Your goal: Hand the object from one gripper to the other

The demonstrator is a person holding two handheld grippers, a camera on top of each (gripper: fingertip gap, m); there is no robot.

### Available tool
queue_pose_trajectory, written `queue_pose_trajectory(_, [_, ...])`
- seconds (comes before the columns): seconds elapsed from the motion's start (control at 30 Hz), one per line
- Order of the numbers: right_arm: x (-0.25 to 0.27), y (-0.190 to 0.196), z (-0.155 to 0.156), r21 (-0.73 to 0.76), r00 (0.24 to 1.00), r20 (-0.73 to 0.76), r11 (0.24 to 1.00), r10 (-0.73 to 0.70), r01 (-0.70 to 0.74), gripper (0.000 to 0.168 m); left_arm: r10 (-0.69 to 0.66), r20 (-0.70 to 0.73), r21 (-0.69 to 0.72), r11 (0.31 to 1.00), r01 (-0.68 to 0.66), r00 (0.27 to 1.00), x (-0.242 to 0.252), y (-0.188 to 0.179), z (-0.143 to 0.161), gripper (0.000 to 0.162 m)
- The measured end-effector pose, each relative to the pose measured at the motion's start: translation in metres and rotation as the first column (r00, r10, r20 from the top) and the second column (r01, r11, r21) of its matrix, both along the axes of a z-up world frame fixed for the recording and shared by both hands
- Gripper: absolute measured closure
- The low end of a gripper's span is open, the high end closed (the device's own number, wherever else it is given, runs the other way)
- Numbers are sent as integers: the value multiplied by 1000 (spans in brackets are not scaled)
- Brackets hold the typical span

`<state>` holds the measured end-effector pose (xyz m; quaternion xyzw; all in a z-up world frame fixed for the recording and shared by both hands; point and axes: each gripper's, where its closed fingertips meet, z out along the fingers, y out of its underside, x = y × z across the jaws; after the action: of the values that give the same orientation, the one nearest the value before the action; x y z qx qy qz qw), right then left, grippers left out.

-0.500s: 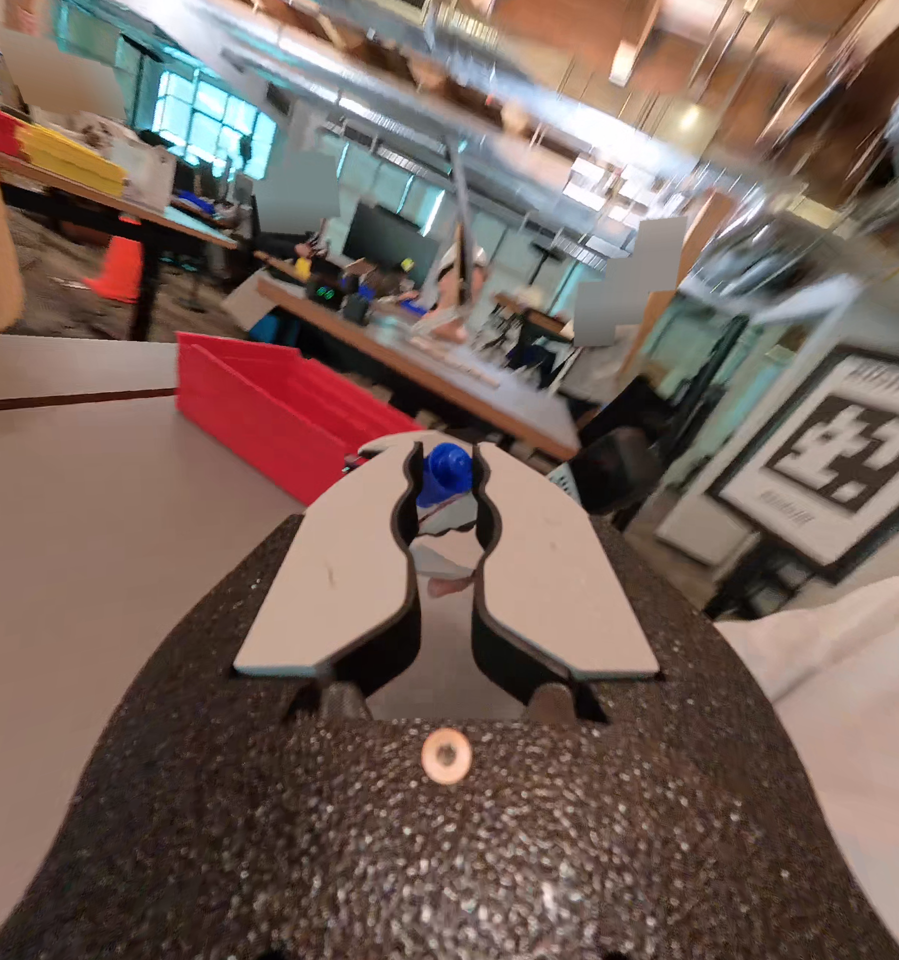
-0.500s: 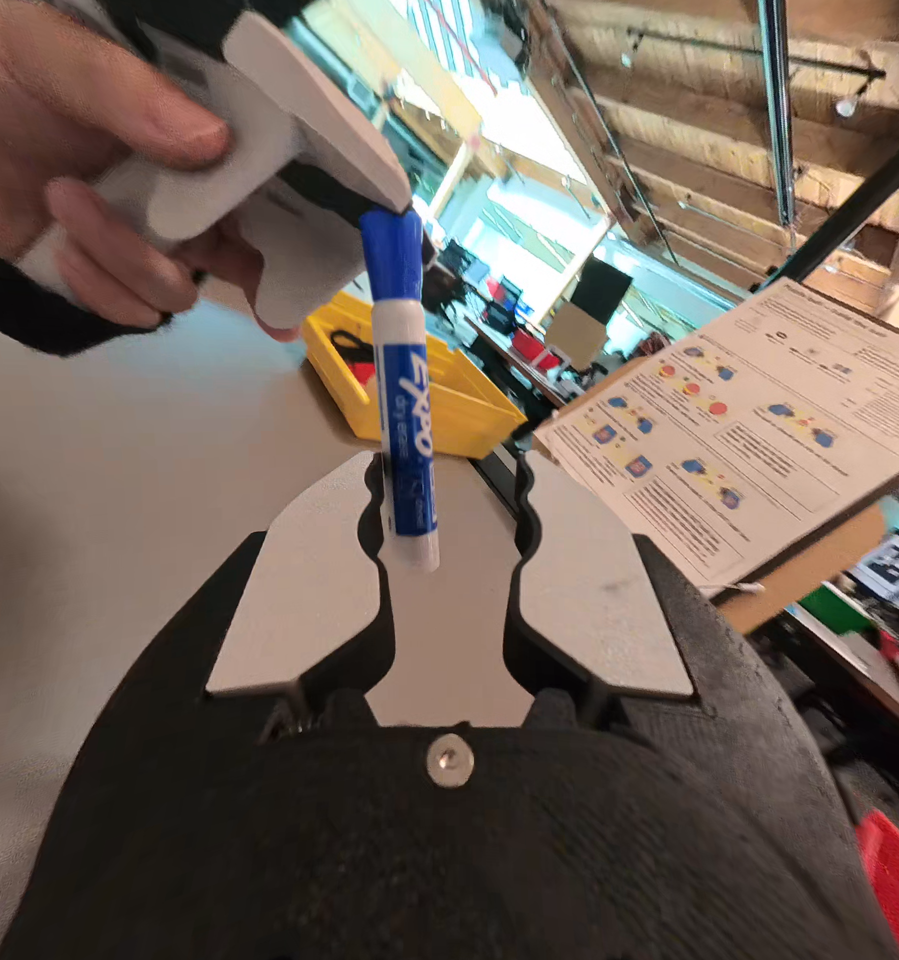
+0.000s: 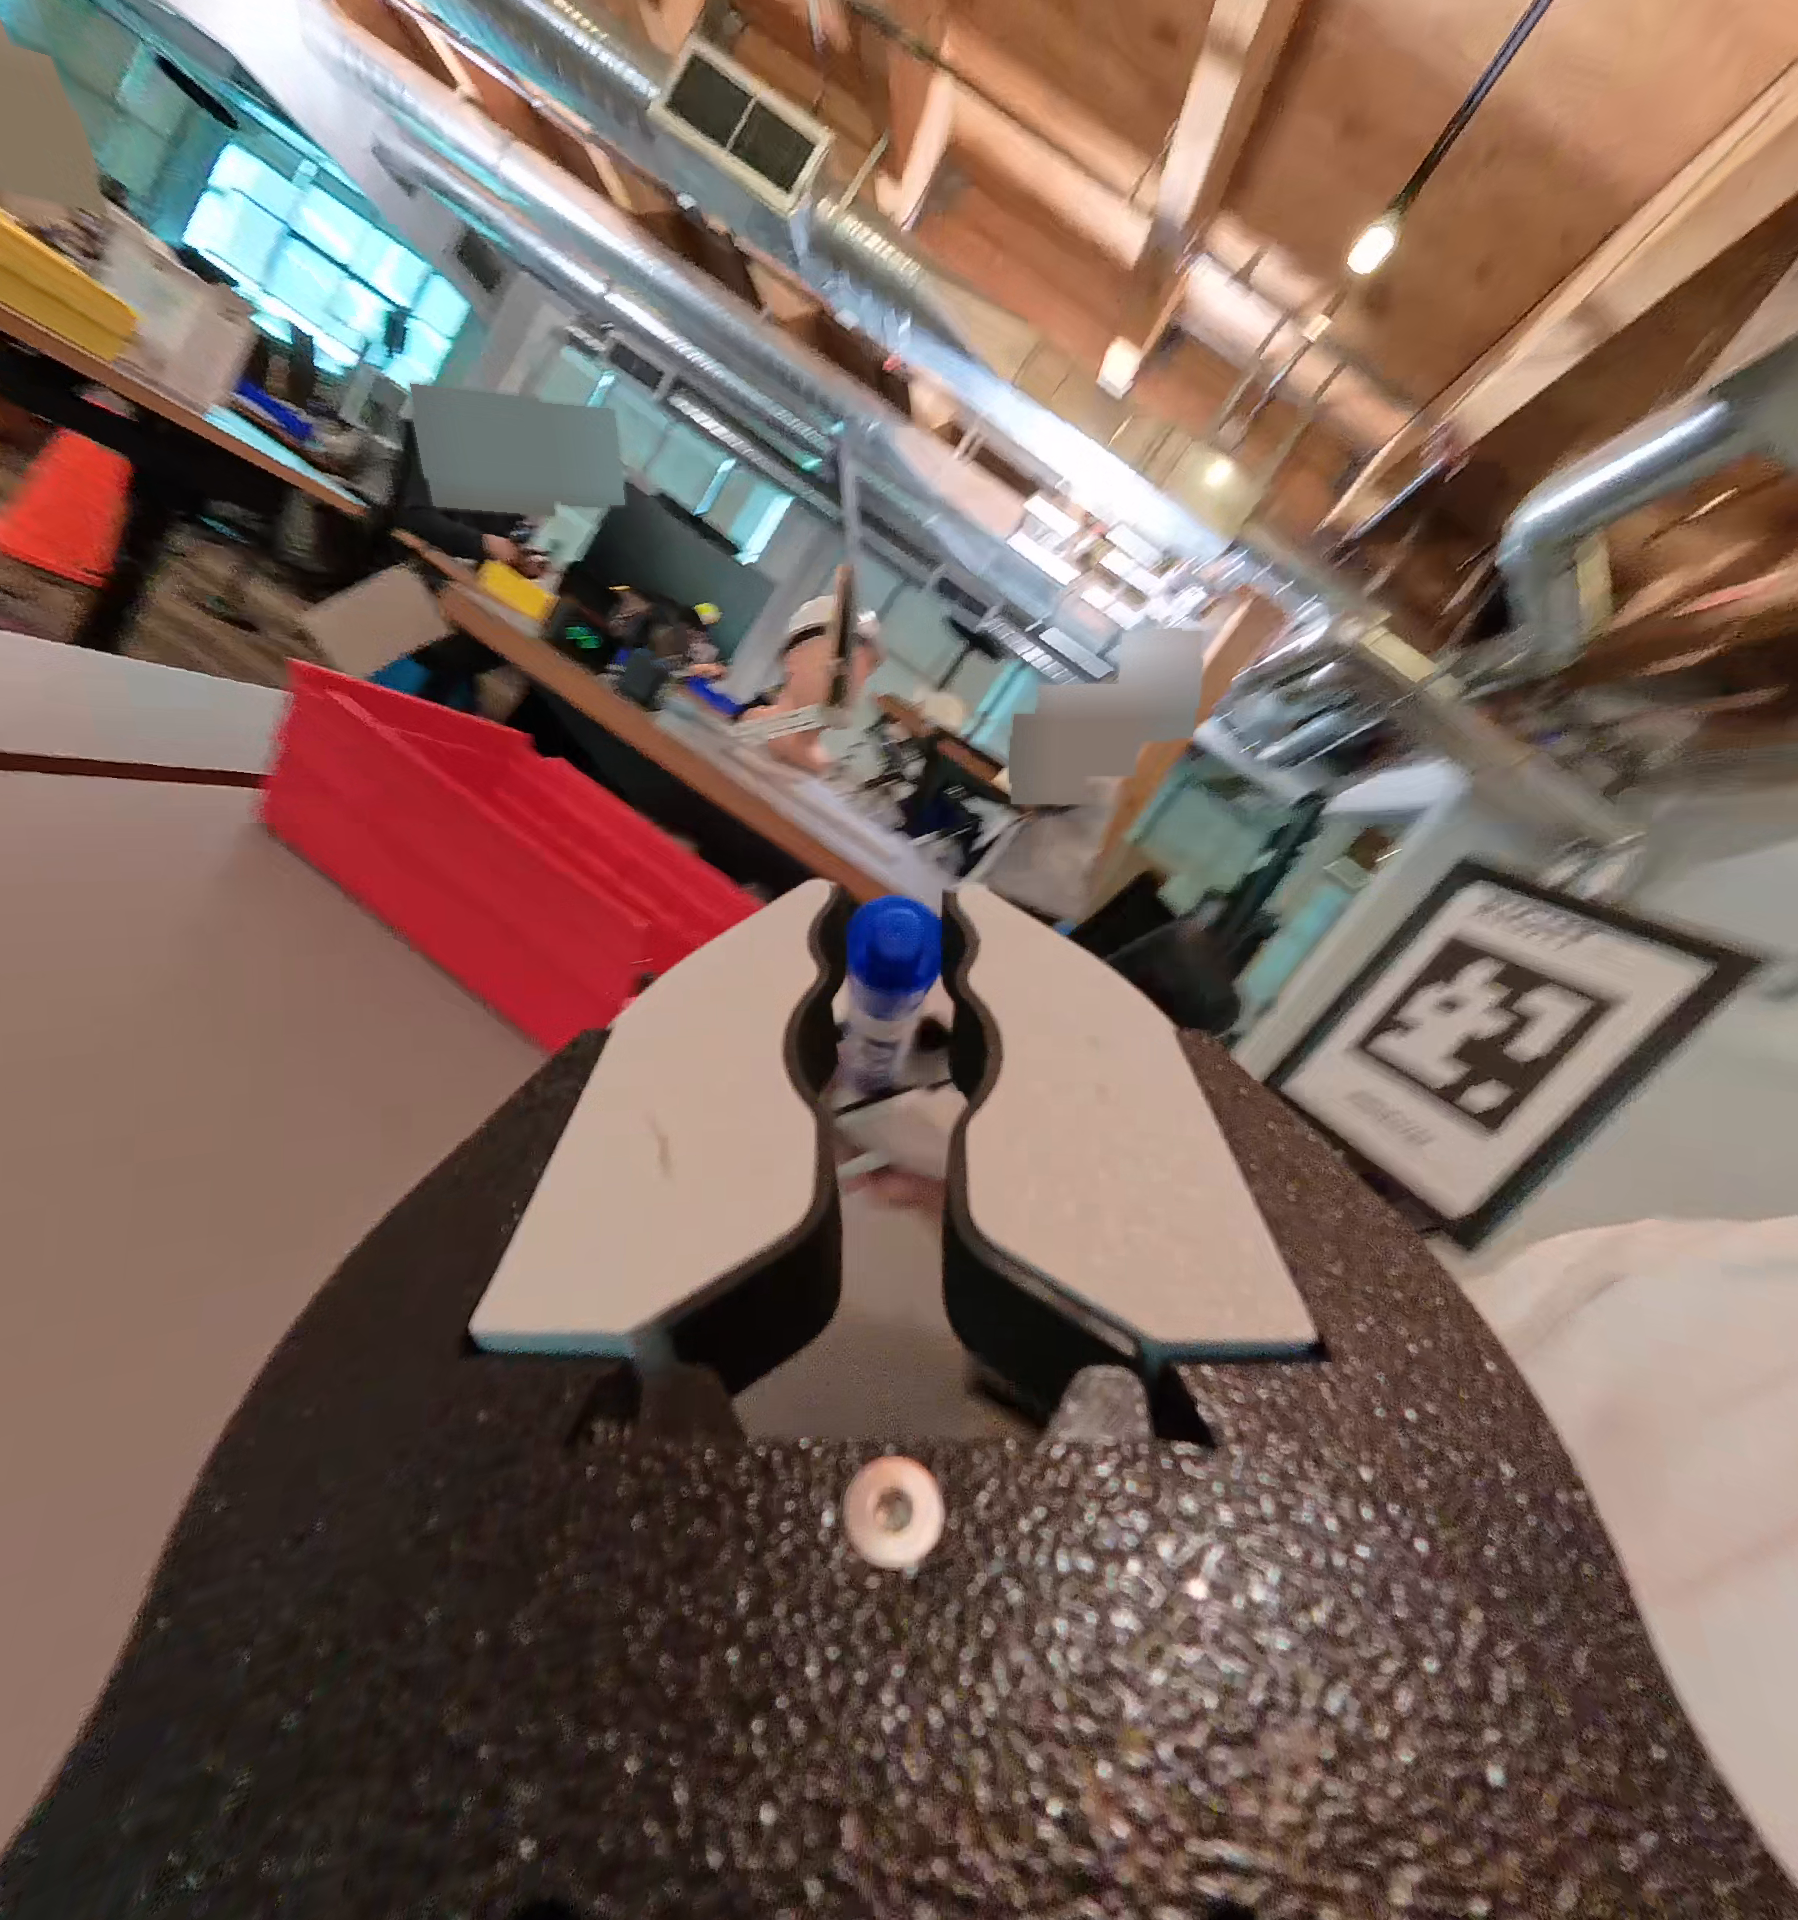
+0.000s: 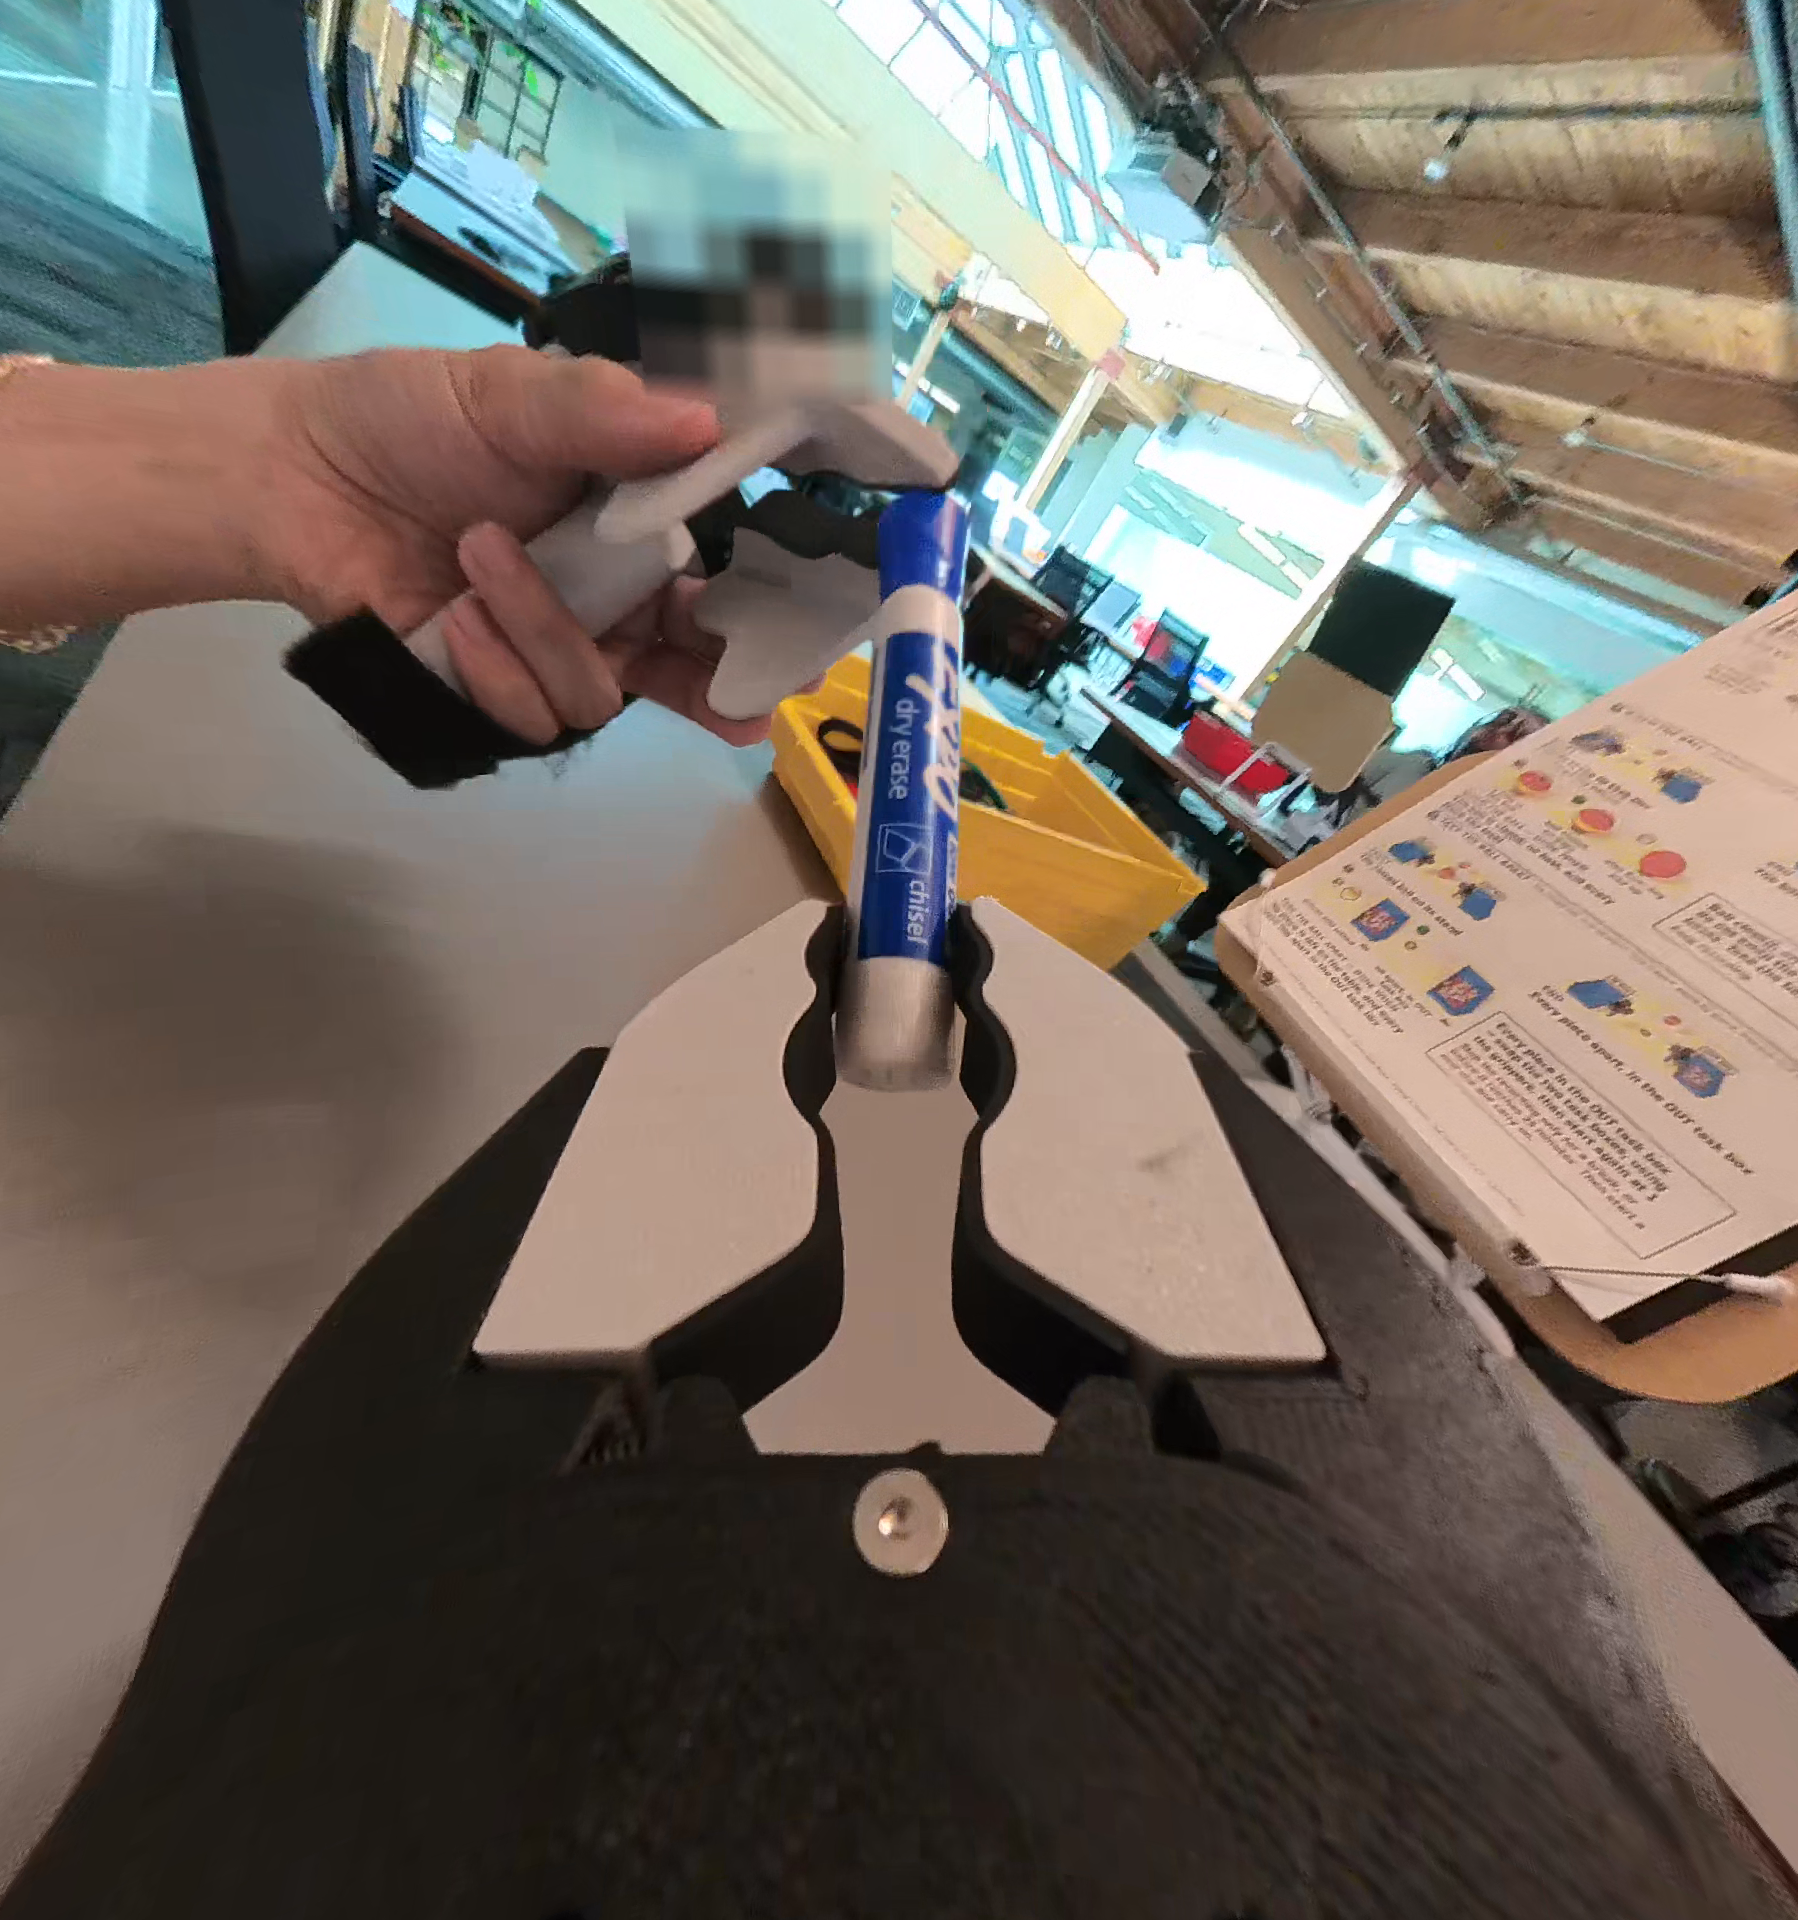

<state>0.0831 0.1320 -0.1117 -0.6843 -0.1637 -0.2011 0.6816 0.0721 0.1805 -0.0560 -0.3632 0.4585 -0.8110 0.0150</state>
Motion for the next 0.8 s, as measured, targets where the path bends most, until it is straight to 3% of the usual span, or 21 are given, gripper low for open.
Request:
queue_pose_trajectory(0.07, [2, -4, 0, -48, 1000, -23, 999, -1, 0, 148, 110, 62, 190, 975, -119, 992, 8, 11, -13, 153])
queue_pose_trajectory(0.17, [5, -8, -4, -124, 997, -81, 992, -8, -2, 148, 196, 275, 526, 789, -318, 941, 7, 17, -24, 128])
queue_pose_trajectory(0.27, [10, -9, -14, -194, 995, -97, 981, -30, 10, 148, 105, 474, 735, 500, -458, 874, -1, 4, -31, 109])
queue_pose_trajectory(0.33, [14, -8, -21, -236, 993, -102, 971, -59, 34, 148, -13, 560, 798, 275, -536, 828, -2, -10, -43, 111])
queue_pose_trajectory(0.43, [9, -4, -28, -289, 986, -156, 957, -66, 18, 148, -195, 605, 773, -91, -628, 772, 5, -23, -67, 117])
queue_pose_trajectory(0.5, [7, -2, -26, -280, 977, -198, 960, -77, 19, 148, -257, 597, 723, -240, -648, 760, 12, -27, -80, 120])
queue_pose_trajectory(0.57, [4, 0, -21, -257, 961, -267, 966, -69, -2, 148, -285, 594, 697, -285, -659, 752, 17, -31, -88, 122])
queue_pose_trajectory(0.63, [0, 1, -17, -231, 946, -322, 972, -46, -31, 149, -275, 642, 642, -317, -698, 716, 23, -30, -84, 144])
queue_pose_trajectory(0.67, [-1, 2, -16, -224, 941, -335, 974, -39, -39, 149, -265, 660, 623, -330, -709, 703, 25, -30, -82, 144])
queue_pose_trajectory(0.73, [2, 2, -13, -205, 943, -329, 979, -54, -16, 149, -206, 684, 638, -297, -711, 700, 28, -30, -79, 145])
queue_pose_trajectory(0.8, [3, 0, -7, -169, 942, -335, 985, -39, -19, 149, -146, 702, 671, -195, -716, 697, 30, -33, -76, 145])
